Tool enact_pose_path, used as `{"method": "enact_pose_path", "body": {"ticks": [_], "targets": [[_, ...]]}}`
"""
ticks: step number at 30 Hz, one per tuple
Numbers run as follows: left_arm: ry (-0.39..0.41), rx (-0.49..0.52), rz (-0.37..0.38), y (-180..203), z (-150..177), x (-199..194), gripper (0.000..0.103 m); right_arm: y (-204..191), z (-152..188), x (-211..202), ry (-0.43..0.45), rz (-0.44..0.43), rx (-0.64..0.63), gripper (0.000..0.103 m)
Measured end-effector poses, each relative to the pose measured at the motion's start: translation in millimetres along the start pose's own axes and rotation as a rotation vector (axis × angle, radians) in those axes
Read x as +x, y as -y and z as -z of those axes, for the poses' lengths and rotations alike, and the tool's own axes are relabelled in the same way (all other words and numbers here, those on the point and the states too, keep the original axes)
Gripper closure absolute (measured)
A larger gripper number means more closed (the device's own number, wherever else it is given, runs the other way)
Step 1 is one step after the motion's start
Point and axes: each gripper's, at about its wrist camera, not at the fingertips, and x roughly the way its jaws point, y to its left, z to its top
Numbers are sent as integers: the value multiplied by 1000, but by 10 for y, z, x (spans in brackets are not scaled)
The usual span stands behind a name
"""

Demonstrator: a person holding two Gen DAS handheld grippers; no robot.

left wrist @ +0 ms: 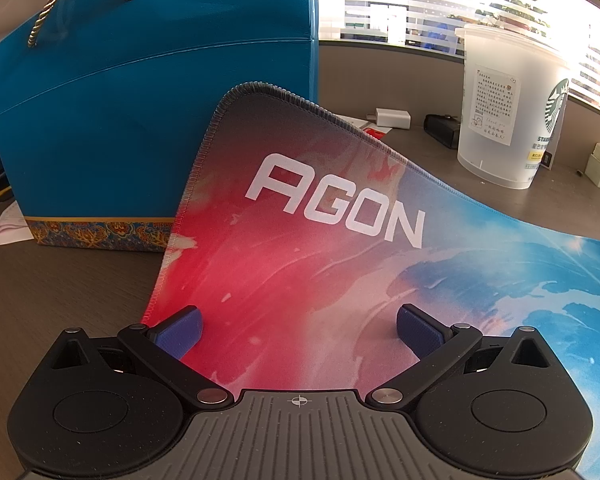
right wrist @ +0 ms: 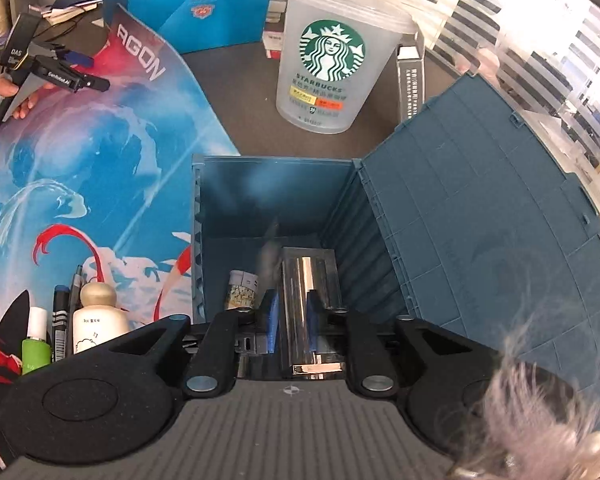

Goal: Organize rigid objects
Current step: 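Lower the black marker into the teal box and open the right tool, then move the left tool to the item pile and grasp the green tube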

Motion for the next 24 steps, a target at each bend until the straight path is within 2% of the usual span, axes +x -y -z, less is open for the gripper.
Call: {"method": "enact_pose_path", "body": {"ticks": [10,11,12,13,14,15,16,18,20,22,24], "targets": [[0,0,0,1,0,-1,0,-107,81,-338,88,67,35,80],[0,0,0,0,0,0,0,-124,104,-405,103,85,45,76],[0,1,0,0,0,0,0,-143,131,-468,122,103,62,65],[0,1,0,1,0,-1,0,-166,162,-528,145,124,80,49],[0,1,-1,1,1,-1,0,-200,209,-611,184,152,103,39],[0,2,-1,-5,-6,-3,0,-242,267,-700,231,183,132,17],[-1,2,-1,-6,-6,-5,0,-284,318,-770,272,212,159,0],[0,2,-1,-6,-6,-5,0,-413,479,-937,375,284,224,0],[-1,2,1,-9,-7,-8,0,-533,663,-1046,436,302,293,0],[0,1,8,-5,-5,-15,0,-648,850,-1096,474,310,356,0],[23,-12,53,-18,2,-74,0,-809,1044,-1107,498,316,410,0]]}}
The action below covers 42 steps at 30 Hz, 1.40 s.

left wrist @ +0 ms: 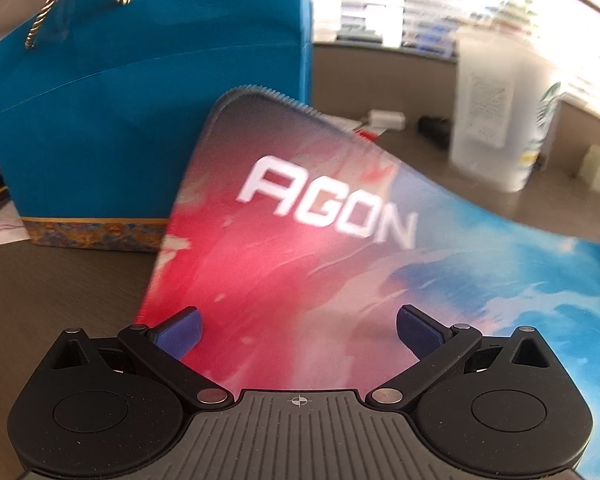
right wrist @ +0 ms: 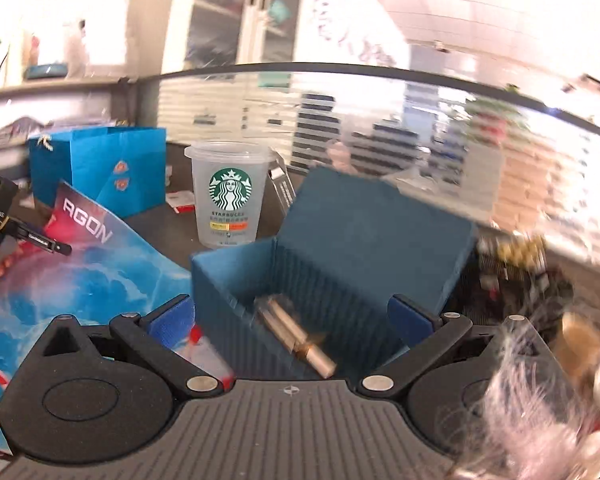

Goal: Organize rigid objects
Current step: 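Move the left tool to the item pile and grasp the green tube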

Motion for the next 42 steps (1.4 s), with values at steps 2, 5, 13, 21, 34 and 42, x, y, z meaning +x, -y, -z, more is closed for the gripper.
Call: {"method": "enact_pose_path", "body": {"ticks": [2,5,13,21,34,42], "targets": [[82,-33,102,25,9,-204,0,-69,207,-151,22,21,48,0],[247,-47,296,149,33,-546,0,-171,466,-363,74,42,116,0],[171,486,721,1339,91,-955,0,-134,960,-605,218,59,454,0],[175,960,942,2271,540,-1212,0,-67,1110,-577,220,34,566,0],[0,1101,1071,2696,844,-987,0,159,1335,-567,207,-24,788,0],[-62,1154,1143,2656,904,-1112,0,184,1358,-577,205,-16,807,0]]}}
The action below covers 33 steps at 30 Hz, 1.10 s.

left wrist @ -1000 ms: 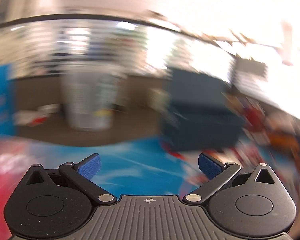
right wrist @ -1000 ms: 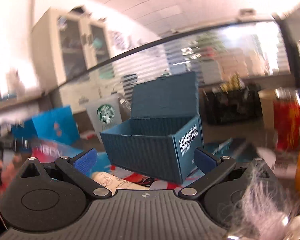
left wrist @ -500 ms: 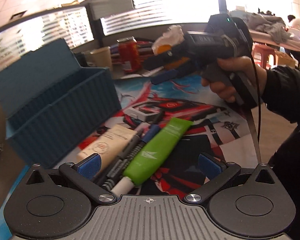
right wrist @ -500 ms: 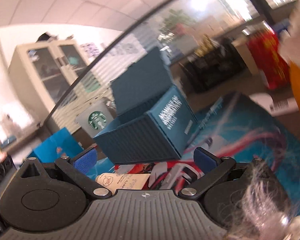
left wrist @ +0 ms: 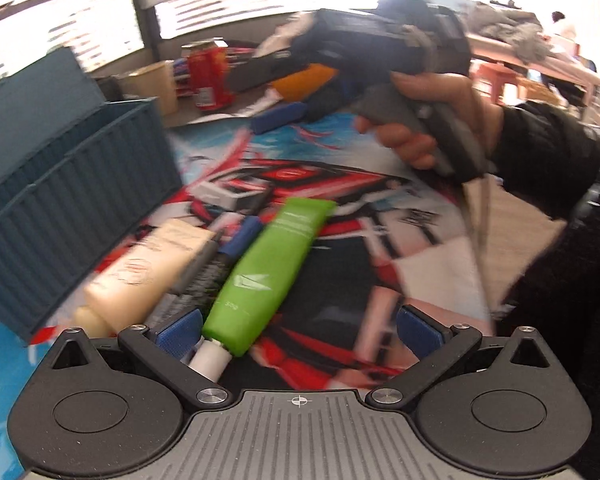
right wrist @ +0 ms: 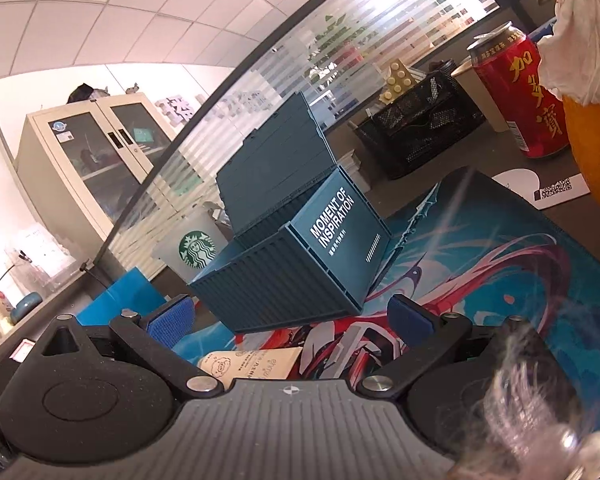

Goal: Organize rigid objects
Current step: 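Move the left tool to the item pile and grasp the green tube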

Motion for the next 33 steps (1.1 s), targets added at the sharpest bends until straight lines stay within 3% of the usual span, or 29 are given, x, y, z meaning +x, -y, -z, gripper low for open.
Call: {"method": "enact_pose_path", "body": {"ticks": [3,8,13,17,21,23,30,32,33], "targets": [[-14,4,84,60,-5,14,0,-5,9,9,-11,10,-1,0],[-18,-74,-4,-42,-99,129,0,0,10,-27,11,12,9,0],[-5,-124,13,-149,-109,209,1,14,10,-51,29,24,23,0],[19,-93,20,-107,-123,201,13,14,8,-46,30,19,25,0],[17,-88,27,-97,-165,220,17,20,9,-50,33,14,27,0],[23,-84,30,-94,-188,222,29,21,9,-52,35,12,27,0],[37,-81,26,-126,-234,243,52,37,9,-71,48,3,34,0],[28,-91,15,-135,-259,242,71,41,6,-81,51,-4,35,0],[19,-94,10,-141,-275,241,72,42,5,-85,52,-6,35,0]]}}
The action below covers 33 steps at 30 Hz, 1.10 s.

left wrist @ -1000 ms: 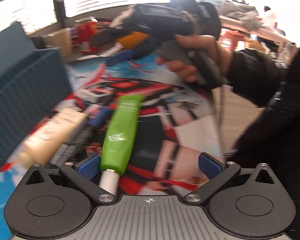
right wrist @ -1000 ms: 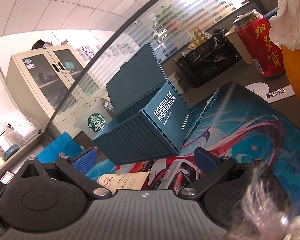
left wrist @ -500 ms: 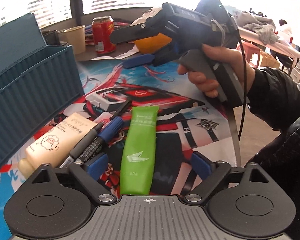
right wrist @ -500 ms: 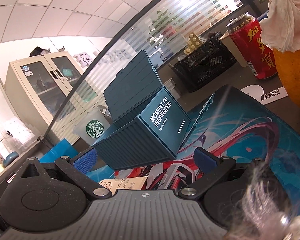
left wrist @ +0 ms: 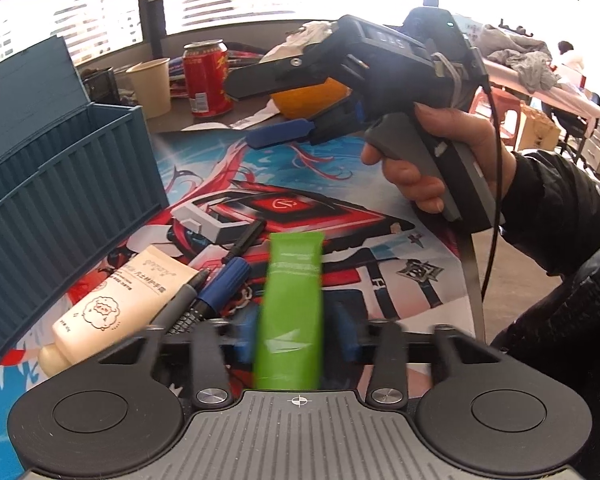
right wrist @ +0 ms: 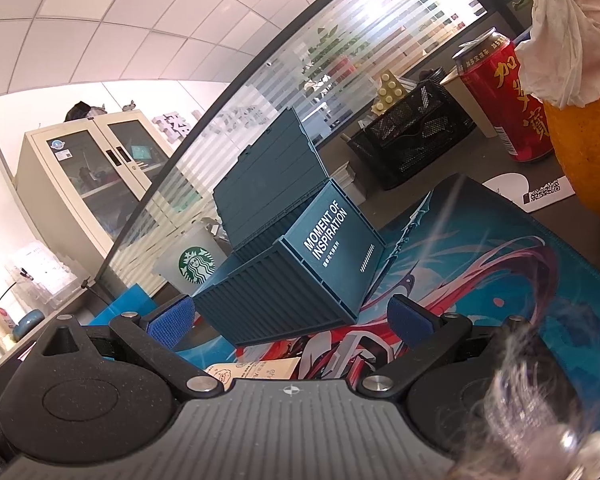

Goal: Organize rigid objects
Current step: 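Move the left tool to the item pile and grasp the green tube, then carry the green tube into the teal box and open the left tool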

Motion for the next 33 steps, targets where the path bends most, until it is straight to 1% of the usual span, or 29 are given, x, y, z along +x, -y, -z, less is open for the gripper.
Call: {"method": "enact_pose_path", "body": {"ticks": [4,7,9,14,21,25,29,33], "targets": [[-30,0,-16,26,-51,17,73,4,-6,-8,2,-5,2,0],[-28,-11,-22,28,-46,13,73,11,-8,-22,7,-11,5,0],[-27,1,-25,38,-44,-3,73,18,-12,-33,10,-18,7,0],[4,14,-40,7,-129,-150,73,38,-20,-47,15,-32,13,0],[34,91,-101,-79,-330,-438,73,68,-28,-64,25,-45,21,0],[48,148,-140,-213,-478,-632,73,76,-31,-72,29,-48,25,0],[25,207,-176,-424,-615,-739,73,78,-31,-74,28,-46,25,0],[14,202,-212,-694,-763,-814,73,79,-33,-71,27,-48,25,0]]}}
